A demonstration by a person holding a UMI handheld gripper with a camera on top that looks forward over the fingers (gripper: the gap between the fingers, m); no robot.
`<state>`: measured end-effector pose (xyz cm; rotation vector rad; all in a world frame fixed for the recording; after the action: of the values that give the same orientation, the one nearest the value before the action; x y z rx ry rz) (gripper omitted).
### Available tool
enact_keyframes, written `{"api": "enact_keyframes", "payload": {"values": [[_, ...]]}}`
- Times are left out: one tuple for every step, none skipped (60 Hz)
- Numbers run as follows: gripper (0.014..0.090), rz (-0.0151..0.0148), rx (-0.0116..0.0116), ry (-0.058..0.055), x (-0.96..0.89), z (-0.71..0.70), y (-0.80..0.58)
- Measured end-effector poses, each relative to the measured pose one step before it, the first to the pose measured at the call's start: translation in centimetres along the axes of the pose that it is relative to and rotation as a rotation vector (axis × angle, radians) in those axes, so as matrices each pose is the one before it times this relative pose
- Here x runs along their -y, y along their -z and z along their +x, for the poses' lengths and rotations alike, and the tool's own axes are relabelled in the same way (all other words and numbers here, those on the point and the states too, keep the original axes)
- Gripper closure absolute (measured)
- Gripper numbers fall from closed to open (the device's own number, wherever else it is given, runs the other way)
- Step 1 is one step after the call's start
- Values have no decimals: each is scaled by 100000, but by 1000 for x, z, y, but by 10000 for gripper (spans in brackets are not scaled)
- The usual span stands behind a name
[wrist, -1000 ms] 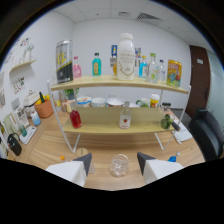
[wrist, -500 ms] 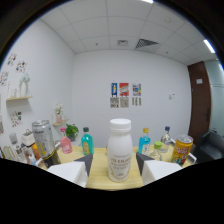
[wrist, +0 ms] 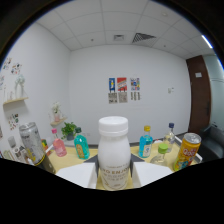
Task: Make me a cup of Mount Fuji.
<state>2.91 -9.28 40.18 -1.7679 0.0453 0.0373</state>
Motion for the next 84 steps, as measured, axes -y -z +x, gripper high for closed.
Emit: {"api": "enact_keyframes", "payload": {"values": [[561,365,611,-602,173,-109,259],[561,612,472,-229,245,-87,384],[561,1048,377,-222,304,-99,389],[560,1535,327,-174,413,-85,416],[560,1593,506,101,472,-99,451],[564,1344,428,394,444,-78,462],[563,1181,141,250,427,-12,523],[564,1045,143,-92,386,-18,510],[564,769,608,-281,339,-79,513],[565,307,1240,-363,247,-160,440],[564,477,1128,-669,246,-142,579],[564,860,922,-1124,278,-98,595],[565,930,521,-1125,246,5,637],[567,502,651,-799,73,3,527],[567,-42,676,-90,-91,-8,506],[567,-97,565,63,-148,60,519],[566,249,305,-248,-144,163,505],[565,419,25,-522,-178,223,500],[567,213,-35,-404,-283,239,470],[567,-134,6,-85,-430,249,440],[566,-379,182,178,-537,251,480],[567,-349,117,255,-577,321,394],[568,45,-10,-159,-568,260,317],[568,-54,-364,-281,-685,456,312],[569,-468,-636,-414,-822,492,289],[568,-1076,-576,-303,-974,483,241],[568,-1449,-406,-57,-1083,454,234],[568,-1363,-330,70,-1122,438,163],[567,-1178,-344,289,-1126,468,164],[570,-1247,-502,467,-1209,476,101],[570,-1424,-474,395,-1369,835,70],[570,-2083,-949,368,-1352,468,-39],[569,-2408,-1157,262,-1396,534,-83],[569,-2155,-1309,155,-1314,487,-182],[570,-2235,-1074,38,-1325,615,-120],[568,-1329,-865,-246,-1132,323,-201],[567,-1235,-478,-492,-1111,381,-194],[568,-1333,-355,-723,-1113,462,-161],[568,-1066,-337,-808,-1003,329,-213],[568,-1234,-389,-663,-1052,330,-234],[568,-1517,-502,-419,-1202,431,-372],[568,-1662,-577,-391,-911,235,-193],[568,-1383,-490,-238,-844,265,-200],[568,-691,-192,157,-725,292,-229],[568,-510,-270,379,-685,231,-241],[568,-838,-431,728,-722,245,-273],[569,-1378,-641,972,-772,251,-288],[568,-1545,-647,1112,-739,234,-253],[567,-1028,-474,1174,-574,147,-246],[567,-396,-172,1345,-409,82,-237],[567,-189,5,1455,-233,-43,-189],[567,-146,-81,1786,-390,78,-258],[567,-924,-449,1875,-481,21,-183],[568,-869,-419,2401,-393,60,-218],[569,-774,-306,2773,-331,37,-189],[566,-473,-227,3139,-241,-7,-169],[568,-230,-268,3572,-166,11,-177],[568,-142,-483,4009,-142,28,-181],[567,-239,-585,4513,-148,42,-163],[568,-329,-632,4985,-127,37,-181],[569,-428,-835,5042,-166,93,-114],[569,-365,-889,5516,-90,117,-172],[570,-304,-836,5249,-49,-2,-206],[568,-52,-858,5428,-7,95,-150],[569,39,-660,5417,38,48,-126],[568,55,-587,5386,57,69,-116],[569,0,-715,5300,66,77,-120],[568,-1,-951,5285,76,124,-88],[569,-5,-1137,5264,68,163,-89],[567,-132,-1055,5325,49,149,-74],[568,-67,-894,5304,108,167,-38],[567,-12,-587,4765,68,45,86],[568,360,-821,4387,191,130,-11],[569,369,-1006,4123,167,150,77],[569,260,-768,4212,133,136,-17],[570,-110,-659,4528,75,81,-38],[571,-264,-815,4539,43,155,-4],[571,-114,-1086,4280,105,192,-7],[571,95,-1073,4165,114,191,-40],[571,2,-800,4314,71,103,-41],[571,-112,-753,4612,44,118,-146],[571,-284,-747,4259,72,119,8],[570,-19,-1121,4181,53,271,81],[568,185,-1003,3647,108,187,-4]]}}
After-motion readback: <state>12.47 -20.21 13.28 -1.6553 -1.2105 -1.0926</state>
